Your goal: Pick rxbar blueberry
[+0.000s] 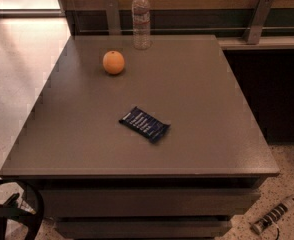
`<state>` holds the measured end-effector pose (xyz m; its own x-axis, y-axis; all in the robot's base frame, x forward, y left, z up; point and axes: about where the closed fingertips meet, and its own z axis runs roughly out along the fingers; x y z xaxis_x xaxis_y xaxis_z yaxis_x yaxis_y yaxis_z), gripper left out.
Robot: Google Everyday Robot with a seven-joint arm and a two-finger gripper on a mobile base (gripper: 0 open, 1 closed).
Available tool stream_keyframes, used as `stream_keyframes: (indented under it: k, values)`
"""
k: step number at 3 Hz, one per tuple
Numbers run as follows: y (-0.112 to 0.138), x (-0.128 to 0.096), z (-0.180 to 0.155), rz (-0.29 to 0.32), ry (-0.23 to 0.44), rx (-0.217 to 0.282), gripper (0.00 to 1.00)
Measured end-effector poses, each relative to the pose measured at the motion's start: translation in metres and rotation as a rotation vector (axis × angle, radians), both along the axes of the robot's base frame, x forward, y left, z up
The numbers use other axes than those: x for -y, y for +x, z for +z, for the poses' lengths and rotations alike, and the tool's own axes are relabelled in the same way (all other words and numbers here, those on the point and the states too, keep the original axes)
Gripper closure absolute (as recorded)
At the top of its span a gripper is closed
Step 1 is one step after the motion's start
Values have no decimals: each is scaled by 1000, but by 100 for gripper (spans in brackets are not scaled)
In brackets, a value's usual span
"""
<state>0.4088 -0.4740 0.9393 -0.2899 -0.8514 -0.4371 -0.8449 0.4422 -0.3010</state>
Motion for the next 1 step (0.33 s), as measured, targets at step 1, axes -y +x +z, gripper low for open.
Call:
stream_keyframes:
  k: [1]
  values:
    - [20,25,-21,33,25,16,0]
